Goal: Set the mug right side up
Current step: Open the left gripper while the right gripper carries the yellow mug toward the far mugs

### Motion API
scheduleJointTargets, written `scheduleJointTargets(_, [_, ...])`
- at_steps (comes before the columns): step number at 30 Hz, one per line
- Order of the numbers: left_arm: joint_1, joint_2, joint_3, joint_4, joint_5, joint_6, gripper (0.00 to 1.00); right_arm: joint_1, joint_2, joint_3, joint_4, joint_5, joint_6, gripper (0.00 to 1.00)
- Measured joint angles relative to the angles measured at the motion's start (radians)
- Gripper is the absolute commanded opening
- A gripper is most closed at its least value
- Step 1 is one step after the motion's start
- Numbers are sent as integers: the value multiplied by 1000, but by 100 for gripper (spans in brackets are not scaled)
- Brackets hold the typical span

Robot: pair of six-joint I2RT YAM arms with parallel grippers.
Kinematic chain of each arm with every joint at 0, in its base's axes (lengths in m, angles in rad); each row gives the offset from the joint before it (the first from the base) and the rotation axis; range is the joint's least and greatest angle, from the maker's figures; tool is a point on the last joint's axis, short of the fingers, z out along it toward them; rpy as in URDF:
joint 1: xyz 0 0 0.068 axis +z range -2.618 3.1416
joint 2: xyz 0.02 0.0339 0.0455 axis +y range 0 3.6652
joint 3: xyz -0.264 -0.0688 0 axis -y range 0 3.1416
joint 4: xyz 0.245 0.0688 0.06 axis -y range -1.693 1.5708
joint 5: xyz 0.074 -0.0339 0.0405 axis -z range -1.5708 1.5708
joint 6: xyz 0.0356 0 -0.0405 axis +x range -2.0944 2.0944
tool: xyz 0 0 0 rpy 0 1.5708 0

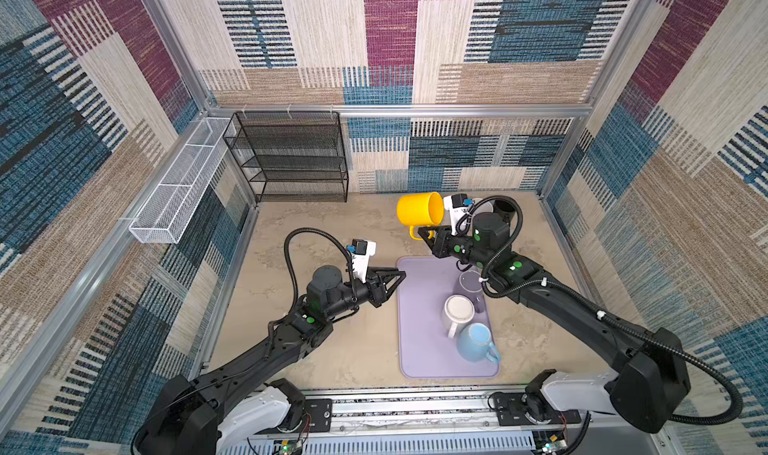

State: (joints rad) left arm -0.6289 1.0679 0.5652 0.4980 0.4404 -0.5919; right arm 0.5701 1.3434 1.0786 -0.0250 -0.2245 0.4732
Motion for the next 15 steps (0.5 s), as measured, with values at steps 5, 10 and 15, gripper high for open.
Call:
scheduleJointTargets(5, [0, -21, 3, -15, 0, 2, 36, -9, 92, 113, -104, 35, -48, 0])
scheduleJointTargets(10, [0, -51, 11, -33, -15, 13, 36, -24, 182, 213, -187, 71, -75, 0])
scheduleJointTargets(15, [-1, -60, 21, -74, -19, 23, 35, -35, 291, 316, -269, 119, -90, 0])
